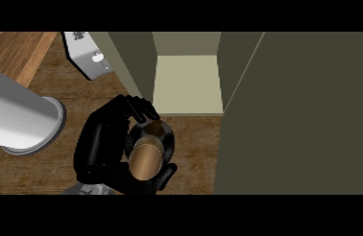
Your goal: Pick up the wine, place it into the cabinet and close the cabinet
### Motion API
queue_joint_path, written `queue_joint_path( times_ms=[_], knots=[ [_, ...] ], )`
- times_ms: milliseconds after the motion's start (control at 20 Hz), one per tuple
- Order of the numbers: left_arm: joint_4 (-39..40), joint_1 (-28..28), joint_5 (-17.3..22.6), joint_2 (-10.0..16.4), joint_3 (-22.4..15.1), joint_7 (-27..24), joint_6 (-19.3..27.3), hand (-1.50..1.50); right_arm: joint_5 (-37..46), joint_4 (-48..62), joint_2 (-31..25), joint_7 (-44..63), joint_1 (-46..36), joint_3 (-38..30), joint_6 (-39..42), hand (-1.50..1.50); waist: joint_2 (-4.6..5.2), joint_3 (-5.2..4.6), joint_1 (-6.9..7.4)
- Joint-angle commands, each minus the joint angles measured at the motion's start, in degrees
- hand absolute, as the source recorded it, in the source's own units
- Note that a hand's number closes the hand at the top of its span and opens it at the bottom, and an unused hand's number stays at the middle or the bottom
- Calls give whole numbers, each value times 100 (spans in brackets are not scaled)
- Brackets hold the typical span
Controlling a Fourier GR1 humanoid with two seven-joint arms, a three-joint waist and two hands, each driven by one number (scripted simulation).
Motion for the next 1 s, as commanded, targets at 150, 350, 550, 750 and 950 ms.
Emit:
queue_joint_path(
  times_ms=[150,350,550,750,950],
  knots=[
    [230,-406,-153,-7,-1163,-97,1404,150,-767,-882,-95,466,234,-244,-18,-150,-7,-1,-17],
    [782,-1522,-155,-7,-1116,337,2045,150,-483,-653,22,340,158,19,-43,-150,2,-1,-34],
    [1133,-2094,-160,-7,-904,498,2326,150,-414,-736,67,117,411,63,62,-150,0,0,-41],
    [1957,-2469,55,-7,-743,19,2373,150,-275,-761,139,296,345,312,-14,-150,9,-4,-64],
    [2077,-2521,-63,-7,-927,-12,2567,150,-81,-754,262,150,414,476,-37,-150,4,-4,-45]
  ],
)
